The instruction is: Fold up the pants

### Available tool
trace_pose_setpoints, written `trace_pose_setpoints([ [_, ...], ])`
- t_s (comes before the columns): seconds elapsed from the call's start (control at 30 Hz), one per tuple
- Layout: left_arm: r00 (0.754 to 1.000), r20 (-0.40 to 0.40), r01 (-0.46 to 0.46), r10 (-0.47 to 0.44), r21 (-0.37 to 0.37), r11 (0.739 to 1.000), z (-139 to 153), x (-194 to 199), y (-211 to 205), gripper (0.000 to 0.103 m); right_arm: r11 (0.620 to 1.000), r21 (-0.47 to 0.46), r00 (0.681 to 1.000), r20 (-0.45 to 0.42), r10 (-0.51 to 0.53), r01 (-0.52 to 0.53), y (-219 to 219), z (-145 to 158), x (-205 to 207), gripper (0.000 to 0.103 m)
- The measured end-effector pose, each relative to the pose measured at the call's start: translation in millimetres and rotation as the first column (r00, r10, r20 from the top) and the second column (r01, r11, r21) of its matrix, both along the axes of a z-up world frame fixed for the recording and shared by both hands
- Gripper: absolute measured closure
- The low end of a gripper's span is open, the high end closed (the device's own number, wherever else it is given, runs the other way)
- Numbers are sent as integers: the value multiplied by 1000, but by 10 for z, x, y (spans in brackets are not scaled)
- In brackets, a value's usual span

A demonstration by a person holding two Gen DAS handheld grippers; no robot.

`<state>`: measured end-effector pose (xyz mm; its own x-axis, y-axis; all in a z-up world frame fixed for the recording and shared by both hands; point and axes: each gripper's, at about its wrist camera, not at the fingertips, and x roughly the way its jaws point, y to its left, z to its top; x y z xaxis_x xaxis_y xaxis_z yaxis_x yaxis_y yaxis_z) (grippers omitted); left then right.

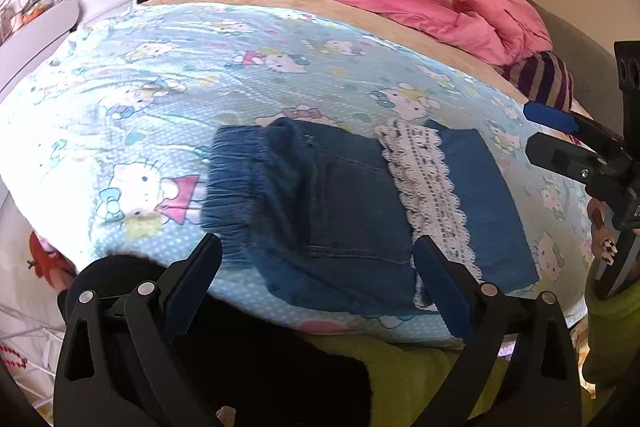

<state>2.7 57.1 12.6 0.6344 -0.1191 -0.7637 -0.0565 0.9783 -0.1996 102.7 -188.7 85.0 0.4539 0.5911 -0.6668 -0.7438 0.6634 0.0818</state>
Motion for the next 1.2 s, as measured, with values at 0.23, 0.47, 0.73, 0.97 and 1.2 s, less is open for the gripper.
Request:
trace_pose_setpoints([
  [0.23, 997, -34, -75, 73, -65, 995, -127, 38, 280, 7, 996, -16, 996, -46, 82, -83, 375, -35, 184, 9],
  [0.47, 994, -47, -98, 94, -103, 990, -257, 155, 398, 8, 977, -66, 975, -98, 197, -204, 841, -118, 388, 9],
  [0.73, 994, -93, -80, 63, -196, 977, -544, 289, 423, 42, 916, -132, 917, -183, 354, -379, 1430, -327, 511, 9],
  [0.97, 995, -83, -71, 53, -232, 970, -598, 343, 473, 42, 849, -159, 842, -309, 442, -504, 1893, -677, 568, 15],
  [1.2, 996, -66, -68, 53, -248, 966, -663, 356, 456, 42, 817, -107, 780, -389, 490, -567, 2076, -951, 599, 45],
])
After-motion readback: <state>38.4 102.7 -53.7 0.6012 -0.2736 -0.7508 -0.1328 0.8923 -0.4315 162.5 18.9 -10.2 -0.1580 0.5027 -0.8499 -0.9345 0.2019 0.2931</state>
